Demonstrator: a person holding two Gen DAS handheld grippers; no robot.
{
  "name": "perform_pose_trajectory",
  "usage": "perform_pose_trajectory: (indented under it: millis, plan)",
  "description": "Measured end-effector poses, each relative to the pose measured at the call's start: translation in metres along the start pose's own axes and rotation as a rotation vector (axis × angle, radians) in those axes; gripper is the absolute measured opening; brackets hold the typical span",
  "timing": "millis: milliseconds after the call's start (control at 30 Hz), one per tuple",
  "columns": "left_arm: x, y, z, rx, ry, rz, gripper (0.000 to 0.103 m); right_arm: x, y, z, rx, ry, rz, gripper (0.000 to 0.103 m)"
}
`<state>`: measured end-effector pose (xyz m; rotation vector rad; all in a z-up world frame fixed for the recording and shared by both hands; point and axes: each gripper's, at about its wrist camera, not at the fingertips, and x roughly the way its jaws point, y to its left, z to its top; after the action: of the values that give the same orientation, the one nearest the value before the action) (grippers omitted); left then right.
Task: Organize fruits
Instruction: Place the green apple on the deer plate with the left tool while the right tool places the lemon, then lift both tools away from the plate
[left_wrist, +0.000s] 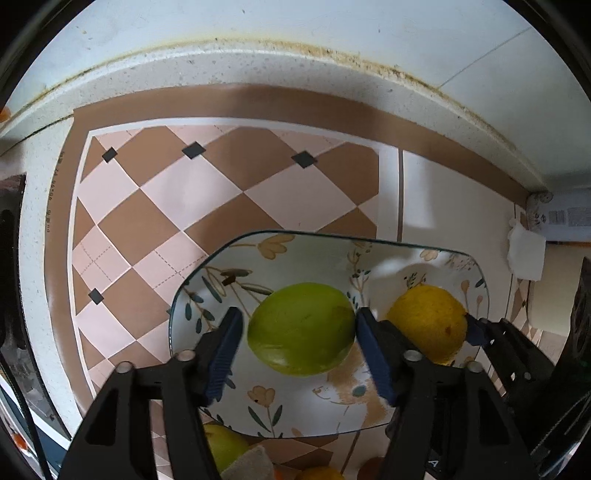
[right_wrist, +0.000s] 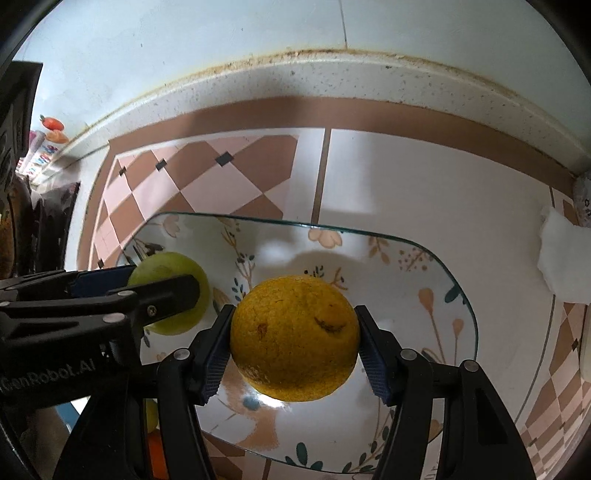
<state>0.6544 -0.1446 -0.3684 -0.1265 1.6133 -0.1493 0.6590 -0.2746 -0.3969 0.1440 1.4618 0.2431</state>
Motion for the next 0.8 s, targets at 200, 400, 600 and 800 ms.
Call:
perform_pose_trajectory:
  millis: [200,400,600,800]
  plan:
    - [-0.014,-0.002,-0.003,0.003,-0.058,0.046,0.078,-0.014,-0.006,0.001,0.041,-0.026,0.007,0.086]
    - [-0.040,-0.009,-0.026,0.052,-0.172,0.153,0.078,-0.035,-0.007,-0.017,0.051,-0.040,-0.040,0.086]
    - [-0.070,0.005,-0.071,0.066,-0.261,0.199,0.078,-0.068,-0.006,-0.055,0.107,-0.090,-0.073,0.086]
    - [-0.098,0.007,-0.111,0.109,-0.330,0.211,0.078,-0.110,0.001,-0.094,0.139,-0.157,-0.097,0.086]
